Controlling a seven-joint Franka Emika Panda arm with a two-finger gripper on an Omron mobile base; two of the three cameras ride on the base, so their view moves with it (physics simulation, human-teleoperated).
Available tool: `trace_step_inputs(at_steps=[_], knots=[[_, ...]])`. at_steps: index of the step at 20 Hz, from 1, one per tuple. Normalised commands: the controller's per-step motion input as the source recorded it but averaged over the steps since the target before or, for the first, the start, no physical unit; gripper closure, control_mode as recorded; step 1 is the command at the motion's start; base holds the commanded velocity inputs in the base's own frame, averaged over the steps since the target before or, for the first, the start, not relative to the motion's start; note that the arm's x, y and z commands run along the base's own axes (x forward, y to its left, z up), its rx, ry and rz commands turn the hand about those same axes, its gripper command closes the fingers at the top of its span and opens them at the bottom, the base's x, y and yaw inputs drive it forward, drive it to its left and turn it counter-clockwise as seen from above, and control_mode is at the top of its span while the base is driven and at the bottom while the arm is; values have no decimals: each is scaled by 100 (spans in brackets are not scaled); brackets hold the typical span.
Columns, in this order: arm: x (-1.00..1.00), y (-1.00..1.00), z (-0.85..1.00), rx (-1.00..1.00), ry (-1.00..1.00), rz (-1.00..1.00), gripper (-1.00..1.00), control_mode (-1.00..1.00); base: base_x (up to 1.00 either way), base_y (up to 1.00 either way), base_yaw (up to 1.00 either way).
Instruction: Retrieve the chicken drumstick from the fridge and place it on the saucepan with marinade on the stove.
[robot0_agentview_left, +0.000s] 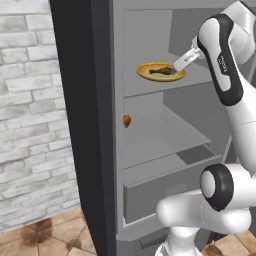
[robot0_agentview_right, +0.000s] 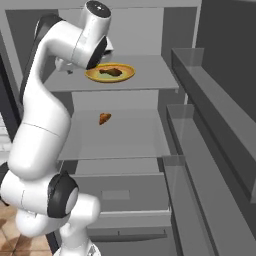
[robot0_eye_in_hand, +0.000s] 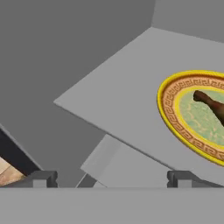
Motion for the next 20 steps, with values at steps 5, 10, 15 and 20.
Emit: trace_step_inputs(at_steps=[5,10,15,20], knots=[[19,-5,-4,0,-2,9,-100,-100,0,0,0],[42,-15,0,0,2,4,-100,-100,0,0,0],[46,-17,0,0,5,3,-100,-100,0,0,0],[48,-16,-1,0,9,4,-100,-100,0,0,0]])
